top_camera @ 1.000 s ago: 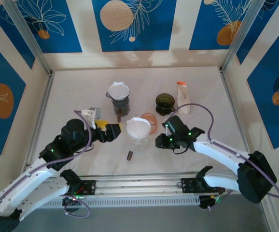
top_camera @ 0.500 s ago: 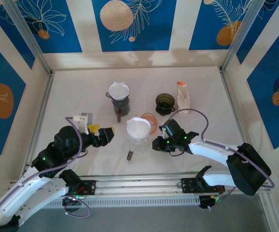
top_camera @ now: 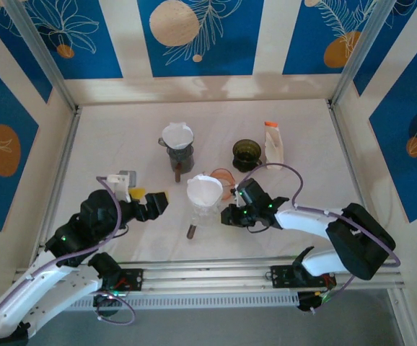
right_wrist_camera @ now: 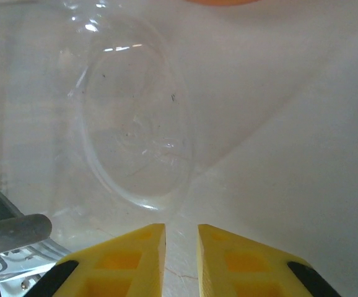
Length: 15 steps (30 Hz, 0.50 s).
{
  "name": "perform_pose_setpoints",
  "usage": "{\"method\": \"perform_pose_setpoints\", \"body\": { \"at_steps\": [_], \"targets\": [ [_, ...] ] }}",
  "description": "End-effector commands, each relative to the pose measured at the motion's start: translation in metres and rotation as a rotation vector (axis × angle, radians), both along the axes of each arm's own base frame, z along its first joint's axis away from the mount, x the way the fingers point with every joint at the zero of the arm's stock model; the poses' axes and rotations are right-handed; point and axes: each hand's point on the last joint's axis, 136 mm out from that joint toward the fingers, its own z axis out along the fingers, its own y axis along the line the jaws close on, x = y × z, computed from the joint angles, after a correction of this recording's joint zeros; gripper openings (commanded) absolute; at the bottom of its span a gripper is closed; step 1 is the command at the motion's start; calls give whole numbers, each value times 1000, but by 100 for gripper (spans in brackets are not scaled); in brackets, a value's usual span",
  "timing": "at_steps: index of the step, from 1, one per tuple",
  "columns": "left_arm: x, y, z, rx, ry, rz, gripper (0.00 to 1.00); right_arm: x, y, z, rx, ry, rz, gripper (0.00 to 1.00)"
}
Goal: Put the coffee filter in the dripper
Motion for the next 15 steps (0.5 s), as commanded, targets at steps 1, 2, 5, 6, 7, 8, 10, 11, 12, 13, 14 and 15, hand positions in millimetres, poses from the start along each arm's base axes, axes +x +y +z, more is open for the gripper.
{"method": "perform_pose_setpoints", "body": {
  "at_steps": [1, 2, 5, 6, 7, 8, 10, 11, 12, 13, 14, 15],
  "targets": [
    [1, 8, 13, -9, -32, 30, 100, 1, 14, 4, 23, 1, 9, 22],
    [0, 8, 16, -10, -37, 29, 100, 1, 17, 4, 21, 0, 13, 22],
    [-1, 10, 21, -3, -44, 29, 100, 1, 28, 2, 10, 4, 30, 22],
    [-1, 12, 22, -2, -48, 31, 100, 1, 31, 2, 9, 2, 33, 22],
    [-2, 13, 25, -2, -53, 31, 100, 2, 34, 1, 7, 5, 34, 22],
    [-3, 15, 27, -1, -57, 35, 100, 3, 37, -1, 6, 8, 32, 22],
    [-5, 19, 31, 0, -68, 42, 100, 5, 45, -2, 9, 11, 33, 22],
    [-7, 20, 34, -1, -74, 42, 100, 6, 50, -2, 8, 9, 38, 22],
    [-8, 22, 36, -2, -79, 45, 100, 7, 54, -2, 4, 5, 44, 22],
    [-9, 24, 37, -1, -83, 47, 100, 9, 59, -3, -4, 0, 53, 22],
    [-11, 25, 38, 0, -86, 50, 100, 10, 64, -2, -9, -5, 65, 22],
    [-12, 27, 40, -1, -91, 52, 100, 11, 68, -2, -13, -7, 72, 22]
  ]
}}
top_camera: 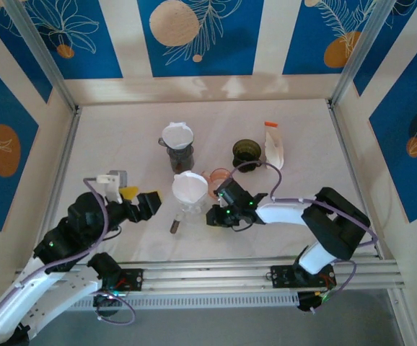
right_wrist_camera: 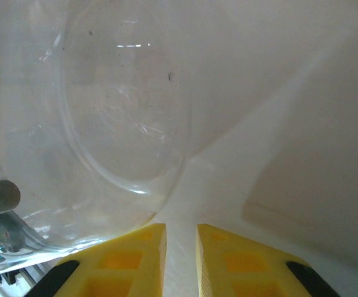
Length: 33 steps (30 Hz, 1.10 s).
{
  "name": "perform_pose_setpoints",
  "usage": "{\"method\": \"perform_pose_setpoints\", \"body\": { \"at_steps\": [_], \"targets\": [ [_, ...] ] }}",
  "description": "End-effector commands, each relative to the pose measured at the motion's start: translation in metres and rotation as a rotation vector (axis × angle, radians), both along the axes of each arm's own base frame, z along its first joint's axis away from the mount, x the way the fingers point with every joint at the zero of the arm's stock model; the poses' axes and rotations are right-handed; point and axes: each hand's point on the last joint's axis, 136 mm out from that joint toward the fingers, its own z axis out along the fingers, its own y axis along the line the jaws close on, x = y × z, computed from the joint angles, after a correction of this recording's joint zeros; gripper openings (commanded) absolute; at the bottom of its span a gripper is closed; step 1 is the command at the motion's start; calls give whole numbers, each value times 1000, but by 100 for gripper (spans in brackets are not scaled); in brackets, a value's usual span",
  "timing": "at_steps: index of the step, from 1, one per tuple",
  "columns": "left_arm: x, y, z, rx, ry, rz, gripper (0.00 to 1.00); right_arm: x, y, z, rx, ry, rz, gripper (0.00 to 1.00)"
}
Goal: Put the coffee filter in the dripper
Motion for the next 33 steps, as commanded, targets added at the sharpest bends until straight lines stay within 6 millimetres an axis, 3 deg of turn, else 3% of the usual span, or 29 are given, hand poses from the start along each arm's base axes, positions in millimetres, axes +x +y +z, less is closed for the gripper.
{"method": "perform_pose_setpoints", "body": {
  "at_steps": [1, 20, 29, 33],
  "targets": [
    [-3, 13, 12, 14, -33, 32, 100, 10, 21, 8, 10, -35, 14, 21],
    [-12, 32, 21, 30, -64, 75, 100, 59, 106, 4, 38, -42, 57, 20],
    [-11, 34, 21, 31, -70, 87, 100, 81, 132, 5, 73, -49, 52, 20],
    [-11, 33, 19, 29, -67, 85, 100, 81, 132, 6, 76, -49, 50, 23]
  ]
}}
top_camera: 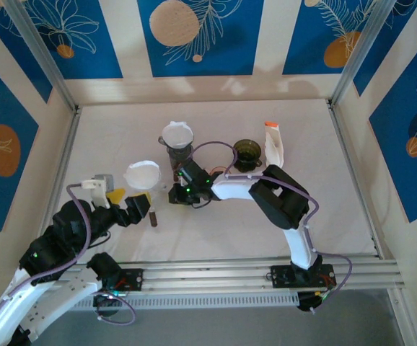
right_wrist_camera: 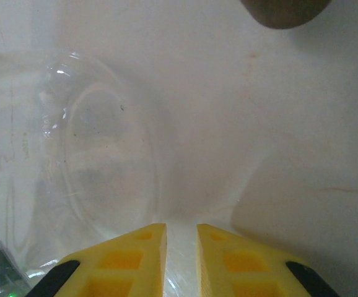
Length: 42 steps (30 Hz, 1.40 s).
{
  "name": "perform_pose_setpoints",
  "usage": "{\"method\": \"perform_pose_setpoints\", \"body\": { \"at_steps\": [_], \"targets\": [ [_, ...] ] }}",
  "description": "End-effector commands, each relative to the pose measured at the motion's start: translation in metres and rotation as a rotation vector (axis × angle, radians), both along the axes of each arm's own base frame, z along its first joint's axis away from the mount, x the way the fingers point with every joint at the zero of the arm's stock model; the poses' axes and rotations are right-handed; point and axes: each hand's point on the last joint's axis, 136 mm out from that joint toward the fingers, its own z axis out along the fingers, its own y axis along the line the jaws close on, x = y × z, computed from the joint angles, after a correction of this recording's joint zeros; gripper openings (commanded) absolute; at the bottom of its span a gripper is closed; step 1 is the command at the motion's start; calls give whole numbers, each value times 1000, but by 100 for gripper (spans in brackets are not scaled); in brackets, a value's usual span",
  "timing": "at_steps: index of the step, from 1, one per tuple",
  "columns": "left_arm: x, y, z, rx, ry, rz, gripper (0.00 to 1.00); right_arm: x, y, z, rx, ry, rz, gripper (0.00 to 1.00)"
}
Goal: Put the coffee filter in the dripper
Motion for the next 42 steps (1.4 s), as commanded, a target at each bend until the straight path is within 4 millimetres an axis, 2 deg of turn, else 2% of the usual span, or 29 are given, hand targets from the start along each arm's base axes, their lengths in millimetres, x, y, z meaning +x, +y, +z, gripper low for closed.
{"method": "perform_pose_setpoints", "body": {
  "at_steps": [1, 7, 12, 15, 20, 26, 29, 34, 37, 42],
  "targets": [
    [1, 5, 8, 1, -29, 21, 100, -4, 3, 3, 10, 16, 12, 25],
    [2, 3, 8, 1, -33, 10, 100, -19, -11, 18, 7, -27, 20, 34],
    [3, -3, 5, 3, -29, -11, 100, -33, -24, 43, 15, -84, 33, 43],
    [5, -8, 1, 17, -16, -25, 100, -41, -43, 56, -6, -126, 32, 49],
    [9, -14, -6, 28, -4, -40, 100, -43, -92, 83, -75, -207, -7, 59],
    [12, -26, -13, 22, 5, -76, 100, -17, -164, 115, -157, -269, -117, 67],
    [14, -29, -19, 27, 26, -82, 100, 4, -201, 118, -211, -261, -200, 67],
    [14, -32, -23, 15, 36, -91, 100, 44, -256, 114, -276, -243, -331, 68],
    [14, -33, -26, 13, 43, -94, 100, 60, -265, 114, -271, -240, -337, 68],
    [14, -31, -30, 16, 54, -85, 100, 57, -229, 109, -194, -222, -197, 69]
  ]
}}
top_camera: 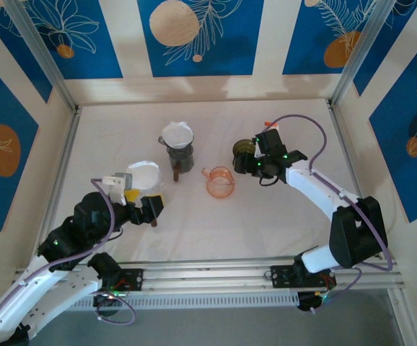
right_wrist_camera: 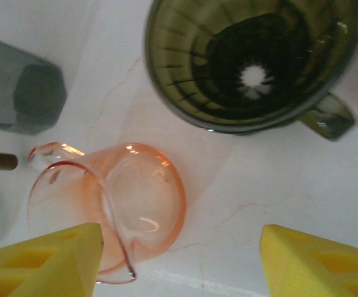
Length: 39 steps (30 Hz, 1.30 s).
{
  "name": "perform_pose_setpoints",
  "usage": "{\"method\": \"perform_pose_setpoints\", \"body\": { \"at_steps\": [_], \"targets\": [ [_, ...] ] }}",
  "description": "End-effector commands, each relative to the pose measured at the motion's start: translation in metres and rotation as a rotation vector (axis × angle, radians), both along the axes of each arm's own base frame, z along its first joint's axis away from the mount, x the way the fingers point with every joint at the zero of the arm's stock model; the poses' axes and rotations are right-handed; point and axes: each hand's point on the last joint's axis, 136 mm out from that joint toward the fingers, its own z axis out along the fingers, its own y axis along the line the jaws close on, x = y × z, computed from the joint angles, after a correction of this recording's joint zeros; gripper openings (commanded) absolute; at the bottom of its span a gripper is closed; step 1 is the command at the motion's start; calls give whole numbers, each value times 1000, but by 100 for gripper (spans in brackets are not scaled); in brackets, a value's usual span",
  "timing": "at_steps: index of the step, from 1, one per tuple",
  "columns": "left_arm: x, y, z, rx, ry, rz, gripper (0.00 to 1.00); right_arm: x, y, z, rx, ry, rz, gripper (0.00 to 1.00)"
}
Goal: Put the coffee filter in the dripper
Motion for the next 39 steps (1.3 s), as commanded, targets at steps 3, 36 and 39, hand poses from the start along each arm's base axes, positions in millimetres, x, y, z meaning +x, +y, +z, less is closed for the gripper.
{"method": "perform_pose_setpoints", "body": {
  "at_steps": [3, 36, 39],
  "targets": [
    [1, -1, 2, -27, -8, 2, 100, -7, 47, -4, 36, 13, 211, 70],
    [2, -2, -8, -18, 5, 3, 100, -27, 103, -41, -24, 81, 469, 54],
    [2, -2, -9, -16, 8, 1, 100, -47, 104, -40, -23, 81, 481, 54]
  ]
}}
